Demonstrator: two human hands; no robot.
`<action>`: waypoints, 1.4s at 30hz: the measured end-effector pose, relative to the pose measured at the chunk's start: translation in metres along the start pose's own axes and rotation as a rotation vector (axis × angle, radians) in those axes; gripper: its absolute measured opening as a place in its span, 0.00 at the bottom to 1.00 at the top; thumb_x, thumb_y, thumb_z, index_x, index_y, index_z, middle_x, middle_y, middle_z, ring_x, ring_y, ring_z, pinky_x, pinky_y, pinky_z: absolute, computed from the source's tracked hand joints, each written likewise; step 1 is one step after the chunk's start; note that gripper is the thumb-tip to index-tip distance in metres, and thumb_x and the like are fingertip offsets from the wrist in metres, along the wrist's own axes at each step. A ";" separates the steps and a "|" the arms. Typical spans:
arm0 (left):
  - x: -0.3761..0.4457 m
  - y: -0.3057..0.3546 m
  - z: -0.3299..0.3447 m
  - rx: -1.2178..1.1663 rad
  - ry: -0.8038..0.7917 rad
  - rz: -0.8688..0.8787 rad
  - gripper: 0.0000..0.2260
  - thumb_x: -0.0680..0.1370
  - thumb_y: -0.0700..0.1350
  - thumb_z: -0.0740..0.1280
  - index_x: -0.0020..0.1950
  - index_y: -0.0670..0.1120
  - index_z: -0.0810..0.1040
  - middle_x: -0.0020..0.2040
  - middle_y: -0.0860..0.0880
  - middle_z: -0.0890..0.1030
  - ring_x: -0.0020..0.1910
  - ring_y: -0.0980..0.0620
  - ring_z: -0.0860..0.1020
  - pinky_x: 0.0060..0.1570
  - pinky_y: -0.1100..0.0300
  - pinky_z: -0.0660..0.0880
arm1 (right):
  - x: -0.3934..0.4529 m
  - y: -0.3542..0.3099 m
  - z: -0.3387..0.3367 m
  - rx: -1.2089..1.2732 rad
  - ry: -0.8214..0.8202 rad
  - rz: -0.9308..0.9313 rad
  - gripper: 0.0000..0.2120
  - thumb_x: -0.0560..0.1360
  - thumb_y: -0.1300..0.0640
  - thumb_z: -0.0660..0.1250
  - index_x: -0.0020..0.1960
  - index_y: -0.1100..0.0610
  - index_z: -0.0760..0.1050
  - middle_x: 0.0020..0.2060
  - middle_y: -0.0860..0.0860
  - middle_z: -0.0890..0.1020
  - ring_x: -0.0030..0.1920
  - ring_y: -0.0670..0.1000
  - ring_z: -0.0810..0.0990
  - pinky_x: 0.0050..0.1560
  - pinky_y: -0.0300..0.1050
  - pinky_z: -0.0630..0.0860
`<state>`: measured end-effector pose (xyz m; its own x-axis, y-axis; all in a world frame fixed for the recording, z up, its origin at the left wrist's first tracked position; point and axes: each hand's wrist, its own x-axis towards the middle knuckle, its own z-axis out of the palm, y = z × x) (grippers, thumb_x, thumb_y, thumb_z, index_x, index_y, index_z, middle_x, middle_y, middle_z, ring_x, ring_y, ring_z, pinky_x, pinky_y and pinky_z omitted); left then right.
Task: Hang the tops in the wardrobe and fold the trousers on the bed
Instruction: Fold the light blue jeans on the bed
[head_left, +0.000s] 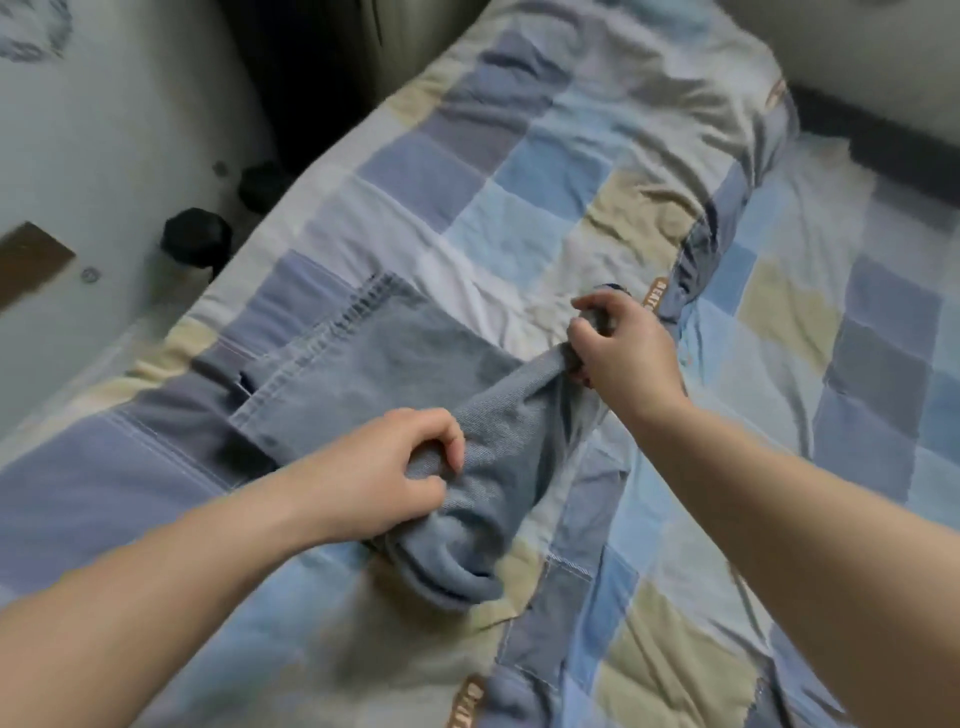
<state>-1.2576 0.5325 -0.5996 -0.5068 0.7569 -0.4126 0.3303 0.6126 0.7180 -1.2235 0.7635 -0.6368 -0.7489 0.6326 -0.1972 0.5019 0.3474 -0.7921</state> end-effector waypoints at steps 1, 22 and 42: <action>-0.004 -0.013 -0.018 -0.005 0.044 -0.007 0.15 0.71 0.35 0.67 0.41 0.56 0.73 0.40 0.59 0.76 0.43 0.70 0.72 0.43 0.75 0.64 | 0.008 -0.017 0.013 -0.015 -0.016 -0.018 0.05 0.73 0.53 0.64 0.47 0.45 0.76 0.40 0.44 0.81 0.27 0.44 0.81 0.32 0.42 0.80; 0.002 -0.169 -0.040 0.358 0.421 0.350 0.10 0.72 0.44 0.69 0.51 0.50 0.82 0.50 0.51 0.81 0.50 0.46 0.79 0.49 0.50 0.76 | 0.006 -0.030 0.182 -0.424 -0.171 -0.357 0.20 0.76 0.60 0.64 0.68 0.57 0.72 0.69 0.53 0.70 0.71 0.53 0.65 0.72 0.42 0.58; -0.010 -0.165 0.057 0.695 -0.156 0.644 0.07 0.70 0.50 0.63 0.34 0.52 0.78 0.33 0.56 0.76 0.31 0.54 0.76 0.28 0.62 0.70 | 0.044 0.026 0.114 -0.338 0.095 0.133 0.12 0.77 0.58 0.63 0.59 0.53 0.78 0.55 0.55 0.81 0.57 0.57 0.77 0.51 0.43 0.70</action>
<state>-1.2620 0.4368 -0.7463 0.0319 0.9865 -0.1606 0.9321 0.0286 0.3612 -1.2931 0.7214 -0.7317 -0.6321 0.7436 -0.2179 0.7184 0.4570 -0.5244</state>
